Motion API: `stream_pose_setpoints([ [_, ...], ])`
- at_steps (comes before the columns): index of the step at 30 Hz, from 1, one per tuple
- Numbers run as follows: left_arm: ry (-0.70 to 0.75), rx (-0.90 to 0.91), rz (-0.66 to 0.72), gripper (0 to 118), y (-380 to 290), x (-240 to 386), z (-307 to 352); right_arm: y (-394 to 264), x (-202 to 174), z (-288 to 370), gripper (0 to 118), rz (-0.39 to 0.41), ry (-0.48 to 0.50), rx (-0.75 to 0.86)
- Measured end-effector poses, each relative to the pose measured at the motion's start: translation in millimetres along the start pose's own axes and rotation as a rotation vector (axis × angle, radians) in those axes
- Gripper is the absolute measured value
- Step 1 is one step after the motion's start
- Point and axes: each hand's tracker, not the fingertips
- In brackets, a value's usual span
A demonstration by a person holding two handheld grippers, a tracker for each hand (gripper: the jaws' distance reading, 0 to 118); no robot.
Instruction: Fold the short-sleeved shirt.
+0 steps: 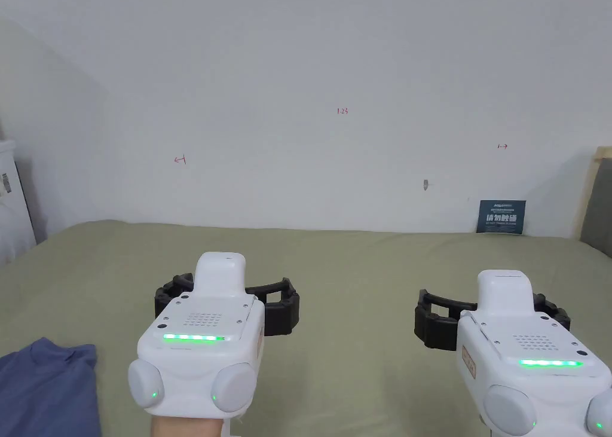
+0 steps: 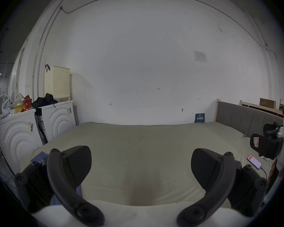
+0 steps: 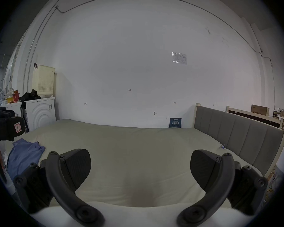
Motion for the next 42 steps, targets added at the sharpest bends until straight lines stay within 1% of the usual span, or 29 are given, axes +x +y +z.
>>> stream_pose_setpoints([
  [5,0.005,-0.012,0.007,118,-2,-2,-2,0,-2,-1,118,0.009,-0.006,-0.006],
  [12,-0.009,-0.018,-0.008,118,-2,-1,-3,-1,0,-3,117,-0.003,-0.011,-0.015],
  [13,-0.008,-0.020,-0.008,118,-2,-1,-3,-1,0,-3,113,0.000,-0.011,-0.017],
  [14,-0.009,-0.022,-0.013,114,-3,-1,-4,0,0,-2,104,0.003,-0.013,-0.016],
  [15,-0.011,-0.026,-0.021,102,-3,0,-3,0,0,-1,82,0.005,-0.019,-0.014],
  [16,-0.014,-0.025,-0.030,54,-4,1,-2,0,0,-1,25,-0.001,-0.040,-0.012],
  [17,-0.015,-0.026,-0.041,0,-5,4,-3,0,0,-3,0,-0.008,-0.072,-0.025],
  [18,0.017,-0.053,-0.064,0,-7,8,-6,-3,0,-4,0,-0.030,-0.112,-0.023],
  [20,-0.004,-0.042,-0.058,0,-2,10,-8,-4,6,-7,0,-0.042,-0.056,-0.061],
  [24,0.016,-0.039,-0.046,0,-2,12,-9,-8,7,-6,0,0.001,-0.085,-0.044],
  [26,0.005,-0.043,-0.023,0,2,11,-12,-8,10,-6,0,-0.001,-0.084,-0.044],
  [31,0.002,-0.043,-0.028,0,0,9,-8,-5,12,-4,0,-0.006,-0.074,-0.039],
  [34,0.002,-0.044,-0.028,0,0,9,-9,-1,10,-3,0,0.008,-0.071,-0.038],
  [39,0.022,-0.052,-0.024,0,-2,-3,-10,1,-1,-9,0,0.019,-0.051,-0.044],
  [42,0.059,-0.057,-0.020,0,-3,-23,-10,0,-17,-17,0,0.019,-0.023,-0.047],
])
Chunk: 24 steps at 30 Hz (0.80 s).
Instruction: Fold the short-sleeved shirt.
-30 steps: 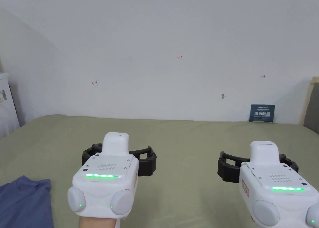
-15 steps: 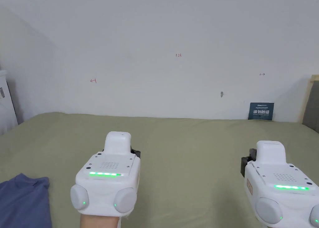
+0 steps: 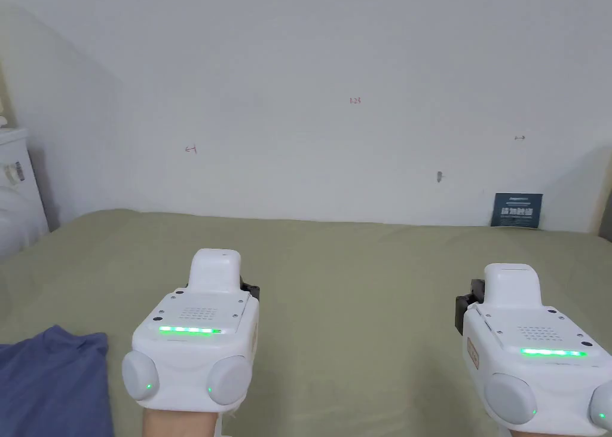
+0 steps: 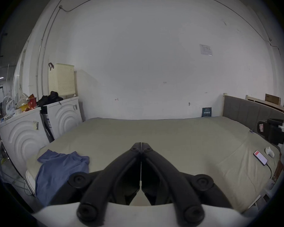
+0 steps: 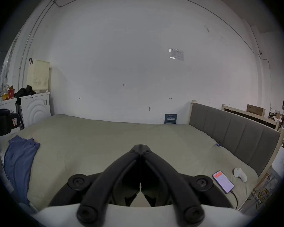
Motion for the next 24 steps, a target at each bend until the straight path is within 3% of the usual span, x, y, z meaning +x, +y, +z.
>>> stream_pose_setpoints([
  [5,0.136,-0.017,0.012,0,-7,-60,10,2,-61,-15,0,0.024,0.137,-0.003],
  [16,0.506,-0.091,0.093,0,-40,-222,81,-3,-251,-6,0,0.027,0.548,-0.013],
  [24,0.641,-0.106,0.147,0,-54,-284,119,-4,-319,14,0,0.033,0.703,-0.025],
])
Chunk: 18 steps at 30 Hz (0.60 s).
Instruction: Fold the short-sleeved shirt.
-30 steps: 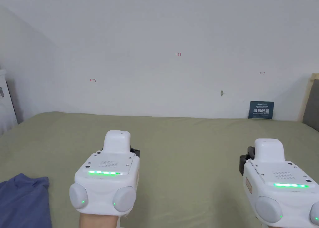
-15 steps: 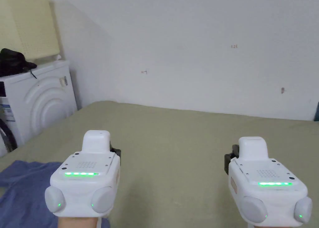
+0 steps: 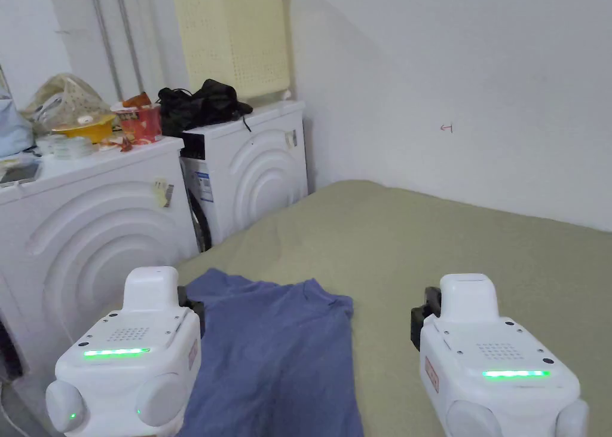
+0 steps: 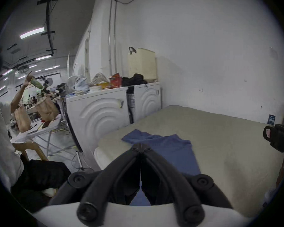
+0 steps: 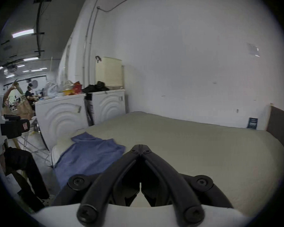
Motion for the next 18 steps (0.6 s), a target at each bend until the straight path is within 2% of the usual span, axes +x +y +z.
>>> stream_pose_setpoints([
  [8,0.031,0.000,0.001,0,-3,-14,-8,-5,-11,-12,0,0.019,0.021,-0.021],
  [18,-0.046,-0.065,0.002,0,-11,7,-47,-16,-7,-22,0,0.034,0.002,-0.061],
])
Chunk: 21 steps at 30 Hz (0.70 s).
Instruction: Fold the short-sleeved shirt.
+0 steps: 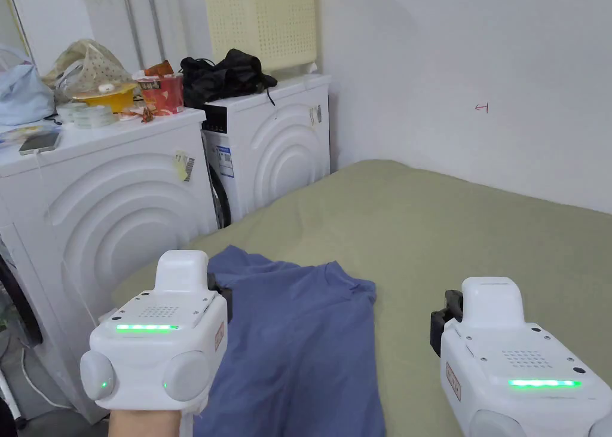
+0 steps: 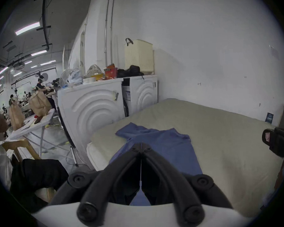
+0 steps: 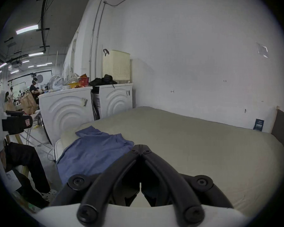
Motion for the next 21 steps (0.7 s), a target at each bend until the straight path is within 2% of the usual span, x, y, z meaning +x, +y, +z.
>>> stream_pose_setpoints([
  [8,-0.147,-0.279,0.037,0,-16,25,-117,-33,-1,-34,0,0.013,0.013,-0.070],
  [15,-0.190,-0.476,-0.027,0,-48,61,-219,-68,5,-78,0,0.018,0.022,-0.153],
  [21,-0.232,-0.578,-0.078,2,-55,86,-251,-88,11,-94,0,-0.007,0.020,-0.206],
])
